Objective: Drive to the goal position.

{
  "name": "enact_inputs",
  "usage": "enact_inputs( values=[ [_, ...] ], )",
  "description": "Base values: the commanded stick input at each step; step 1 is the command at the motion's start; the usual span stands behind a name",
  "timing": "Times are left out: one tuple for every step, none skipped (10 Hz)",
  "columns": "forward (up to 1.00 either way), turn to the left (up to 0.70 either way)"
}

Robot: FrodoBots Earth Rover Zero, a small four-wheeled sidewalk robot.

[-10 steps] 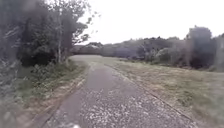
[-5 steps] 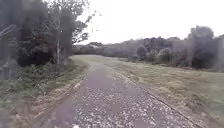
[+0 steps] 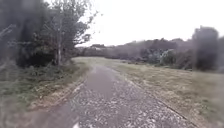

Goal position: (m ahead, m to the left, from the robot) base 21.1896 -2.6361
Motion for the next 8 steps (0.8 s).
enact_inputs(
  values=[
    [0.45, 0.00],
    [0.45, 0.00],
    [0.45, 0.00],
    [0.45, 0.00],
    [0.45, 0.00],
    [0.45, 0.00],
    [0.45, 0.00],
    [0.45, 0.00]
  ],
)
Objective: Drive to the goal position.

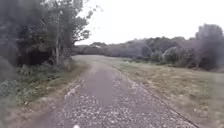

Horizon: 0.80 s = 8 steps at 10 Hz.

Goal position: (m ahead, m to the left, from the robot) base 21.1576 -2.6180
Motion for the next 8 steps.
enact_inputs(
  values=[
    [0.45, 0.00],
    [0.45, 0.00],
    [0.45, 0.00],
    [0.45, 0.00],
    [0.45, 0.00],
    [0.45, 0.00],
    [0.45, 0.00],
    [0.45, 0.00]
  ],
)
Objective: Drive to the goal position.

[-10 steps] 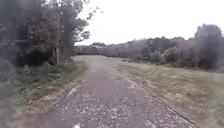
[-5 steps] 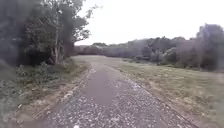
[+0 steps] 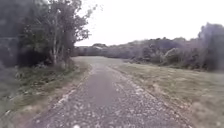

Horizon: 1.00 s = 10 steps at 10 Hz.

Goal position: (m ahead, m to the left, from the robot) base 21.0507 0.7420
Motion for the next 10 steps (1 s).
enact_inputs(
  values=[
    [0.45, 0.00],
    [0.45, 0.00],
    [0.45, 0.00],
    [0.45, 0.00],
    [0.45, 0.00],
    [0.45, 0.00],
    [0.45, 0.00],
    [0.45, 0.00],
    [0.45, 0.00],
    [0.45, 0.00]
  ],
)
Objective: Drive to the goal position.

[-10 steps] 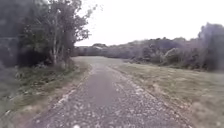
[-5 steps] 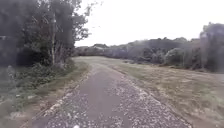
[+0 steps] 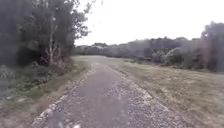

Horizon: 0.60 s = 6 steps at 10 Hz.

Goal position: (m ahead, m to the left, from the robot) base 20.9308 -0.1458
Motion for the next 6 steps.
enact_inputs(
  values=[
    [0.45, 0.00],
    [0.45, 0.00],
    [0.45, 0.00],
    [0.45, 0.00],
    [0.45, 0.00],
    [0.45, 0.00]
  ],
)
